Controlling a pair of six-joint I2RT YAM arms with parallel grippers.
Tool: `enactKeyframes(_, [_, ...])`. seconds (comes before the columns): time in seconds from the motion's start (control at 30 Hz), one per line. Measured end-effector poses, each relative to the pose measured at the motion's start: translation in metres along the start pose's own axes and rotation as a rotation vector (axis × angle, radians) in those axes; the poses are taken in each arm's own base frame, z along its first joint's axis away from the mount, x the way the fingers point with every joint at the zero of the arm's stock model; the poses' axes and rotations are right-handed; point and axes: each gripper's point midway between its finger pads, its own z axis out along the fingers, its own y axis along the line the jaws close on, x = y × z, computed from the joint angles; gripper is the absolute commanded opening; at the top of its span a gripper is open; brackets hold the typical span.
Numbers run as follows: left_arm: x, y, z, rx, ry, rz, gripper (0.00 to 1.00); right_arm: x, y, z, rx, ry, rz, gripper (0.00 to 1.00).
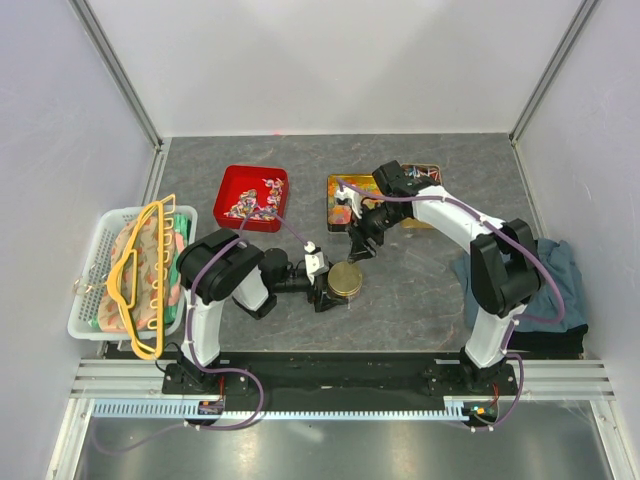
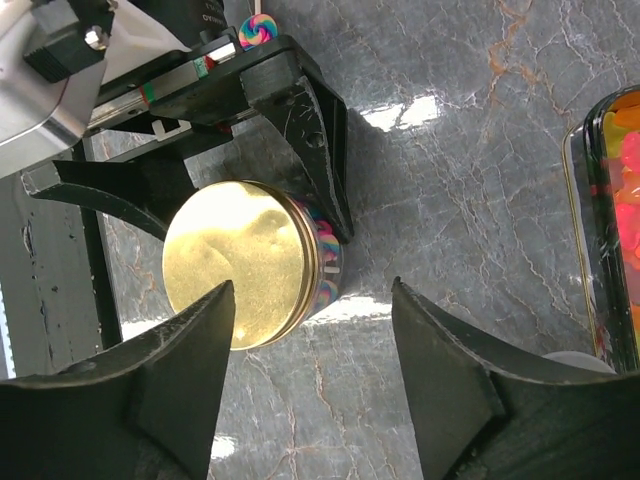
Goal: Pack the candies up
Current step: Screw the bottle lid onto the packing bottle.
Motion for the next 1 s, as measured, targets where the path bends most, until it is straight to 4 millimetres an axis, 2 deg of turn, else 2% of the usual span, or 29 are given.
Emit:
enactKeyframes(0.3, [0.0,0.0,0.0,0.0,0.0,0.0,0.87,0.006,0.006,0.016,0.013,0.061,-0.032,0.65])
enactKeyframes(0.47, [0.0,0.0,0.0,0.0,0.0,0.0,0.87,0.028,0.016,0.03,0.002,0.126,-0.027,0.57])
enactKeyframes(0.83, [0.0,0.0,0.0,0.0,0.0,0.0,0.87,0.027,0.018,0.029,-0.005,0.116,-0.025,0.54])
enactKeyframes(1.0, [0.0,0.0,0.0,0.0,0.0,-0.002,0.87,0.023,0.017,0.027,-0.005,0.116,-0.03,0.5])
